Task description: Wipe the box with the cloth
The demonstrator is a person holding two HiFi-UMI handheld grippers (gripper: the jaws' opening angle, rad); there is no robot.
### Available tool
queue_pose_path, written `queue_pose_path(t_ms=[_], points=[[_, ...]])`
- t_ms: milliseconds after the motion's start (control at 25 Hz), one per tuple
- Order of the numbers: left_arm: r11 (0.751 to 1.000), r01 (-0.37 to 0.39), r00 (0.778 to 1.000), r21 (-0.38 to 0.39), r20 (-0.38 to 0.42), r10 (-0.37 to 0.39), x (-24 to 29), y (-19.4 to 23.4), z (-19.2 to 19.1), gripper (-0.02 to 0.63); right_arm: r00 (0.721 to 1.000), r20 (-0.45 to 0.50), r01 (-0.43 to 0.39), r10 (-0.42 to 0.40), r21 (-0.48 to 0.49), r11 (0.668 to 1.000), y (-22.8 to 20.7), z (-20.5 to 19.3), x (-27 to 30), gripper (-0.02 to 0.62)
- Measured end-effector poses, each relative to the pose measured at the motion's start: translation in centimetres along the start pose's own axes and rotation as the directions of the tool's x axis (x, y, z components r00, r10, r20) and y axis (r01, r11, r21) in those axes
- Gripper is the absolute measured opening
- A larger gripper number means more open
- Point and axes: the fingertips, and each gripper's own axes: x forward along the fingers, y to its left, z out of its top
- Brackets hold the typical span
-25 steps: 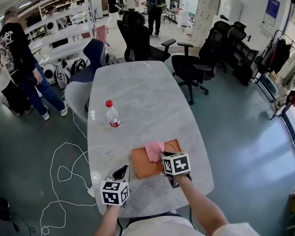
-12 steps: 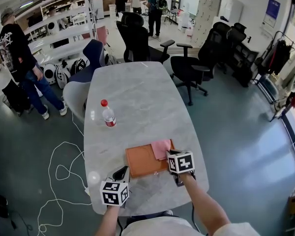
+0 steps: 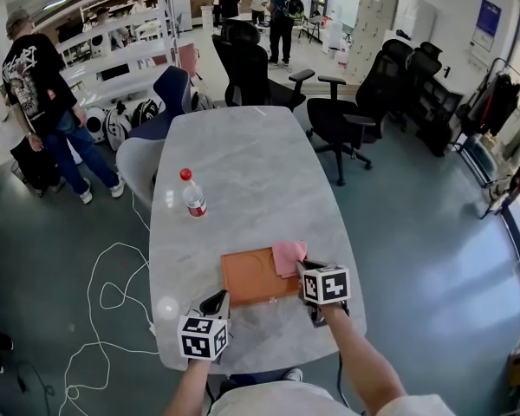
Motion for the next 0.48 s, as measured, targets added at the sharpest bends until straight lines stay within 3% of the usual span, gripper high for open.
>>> queue_pose_path(t_ms=[200,480], points=[[1.000,-0.025,1.000,-0.005,-0.003,0.025,-0.7,-0.2,-0.7,0.015,0.993,0.054,-0.103,0.103,-0.003,0.995,3.1,1.1,-1.1,0.034],[0.997,-0.071,0.997,-0.026,0.001,0.071,-2.6,-0.2,-1.7,0.015,0.970,0.060,-0.235,0.236,-0.017,0.972,8.6,0.5,-1.5,0.034]])
